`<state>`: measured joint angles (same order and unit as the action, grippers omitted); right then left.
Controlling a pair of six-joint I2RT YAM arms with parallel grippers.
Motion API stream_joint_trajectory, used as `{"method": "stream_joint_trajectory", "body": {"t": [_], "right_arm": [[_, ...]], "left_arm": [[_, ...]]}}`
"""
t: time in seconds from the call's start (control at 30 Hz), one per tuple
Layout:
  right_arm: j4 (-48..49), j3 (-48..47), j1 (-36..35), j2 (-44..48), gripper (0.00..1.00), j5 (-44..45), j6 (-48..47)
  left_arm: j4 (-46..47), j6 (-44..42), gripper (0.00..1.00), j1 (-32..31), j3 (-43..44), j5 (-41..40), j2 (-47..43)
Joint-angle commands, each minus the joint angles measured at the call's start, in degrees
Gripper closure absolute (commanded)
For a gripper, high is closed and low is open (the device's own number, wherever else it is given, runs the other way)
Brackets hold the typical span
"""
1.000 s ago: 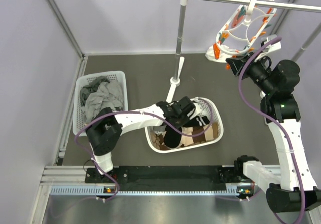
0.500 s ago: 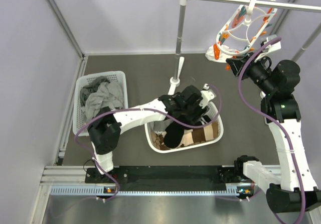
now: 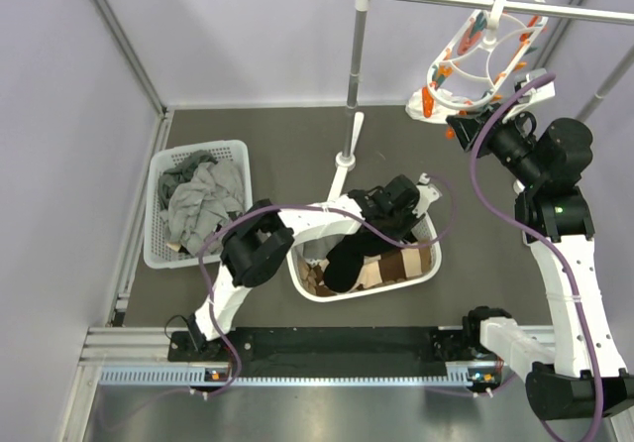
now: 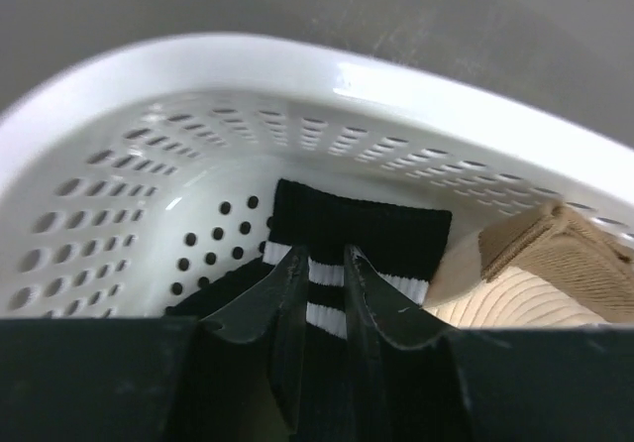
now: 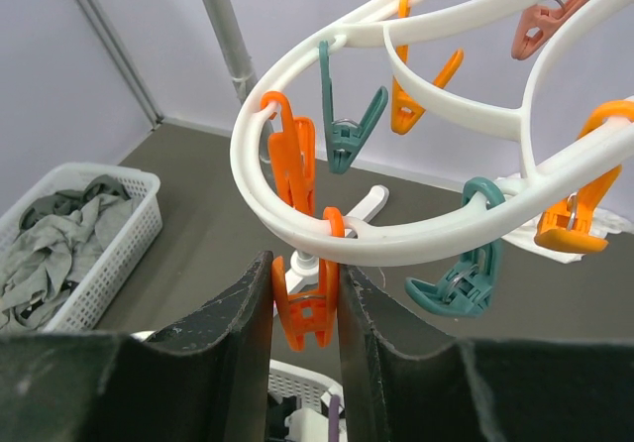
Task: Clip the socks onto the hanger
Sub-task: Pick up the sock from the bin.
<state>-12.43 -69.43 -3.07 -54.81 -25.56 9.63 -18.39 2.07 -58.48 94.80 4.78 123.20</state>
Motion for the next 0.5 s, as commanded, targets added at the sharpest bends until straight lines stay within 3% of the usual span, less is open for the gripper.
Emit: {"method": "stream_joint_trajectory", "body": {"t": [0.0, 0.23, 0.47], "right_arm": [[-2.34, -1.67, 0.08, 0.67, 0.87, -1.86, -0.05], [-2.34, -1.59, 0.17, 0.75, 0.87, -1.77, -0.14], [-2.52, -2.03, 0.17, 0.93, 0.87, -1.77, -0.22]], "left_arm": [[-0.59, 1.97, 0.75, -0.06, 2.41, 2.51, 1.17], [-0.5, 4.79, 0.75, -0.67, -0.49, 4.37, -0.85], [-1.03, 4.44, 0.63, -1.02, -2.52, 2.79, -4.63]]}}
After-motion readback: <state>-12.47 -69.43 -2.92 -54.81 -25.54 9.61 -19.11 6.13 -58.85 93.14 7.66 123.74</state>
